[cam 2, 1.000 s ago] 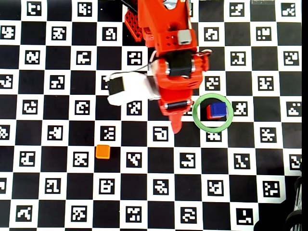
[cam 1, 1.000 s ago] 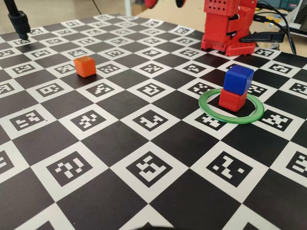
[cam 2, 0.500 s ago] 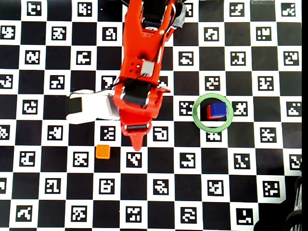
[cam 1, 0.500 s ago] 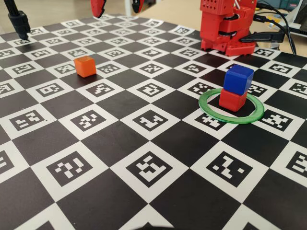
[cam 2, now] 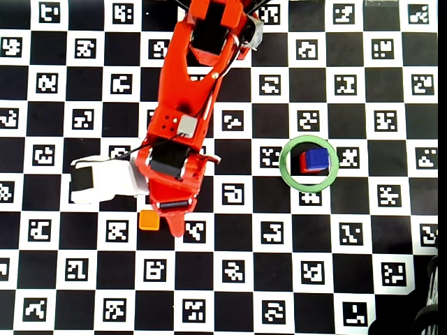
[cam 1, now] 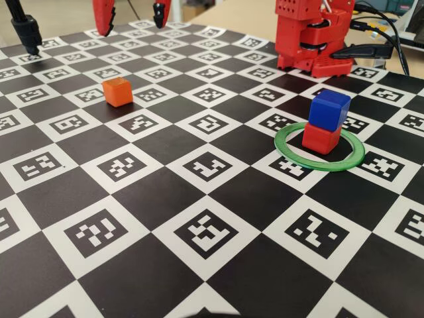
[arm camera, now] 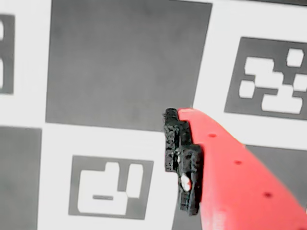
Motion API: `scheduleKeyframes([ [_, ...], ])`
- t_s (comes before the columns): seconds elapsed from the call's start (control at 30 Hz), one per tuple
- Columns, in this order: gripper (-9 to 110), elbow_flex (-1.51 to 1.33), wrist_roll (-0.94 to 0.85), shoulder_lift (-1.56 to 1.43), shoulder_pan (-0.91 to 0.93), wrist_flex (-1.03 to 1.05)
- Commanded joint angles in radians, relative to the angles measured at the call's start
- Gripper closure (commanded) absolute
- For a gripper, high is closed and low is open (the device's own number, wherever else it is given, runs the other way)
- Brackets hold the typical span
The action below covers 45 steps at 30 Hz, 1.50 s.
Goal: Grab the red cube then put it in the green circle then put the blue cube on top and finally the orange cube on top
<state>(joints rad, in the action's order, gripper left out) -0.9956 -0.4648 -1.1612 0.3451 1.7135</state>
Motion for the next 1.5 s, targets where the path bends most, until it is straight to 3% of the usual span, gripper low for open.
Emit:
scheduleKeyframes([
  [0.0,54,0.117,-0.009,0.008,0.026,0.018],
  [0.63,54,0.209,-0.012,0.216,0.074,-0.121],
  [1.47,54,0.008,0.012,0.252,0.077,-0.310],
])
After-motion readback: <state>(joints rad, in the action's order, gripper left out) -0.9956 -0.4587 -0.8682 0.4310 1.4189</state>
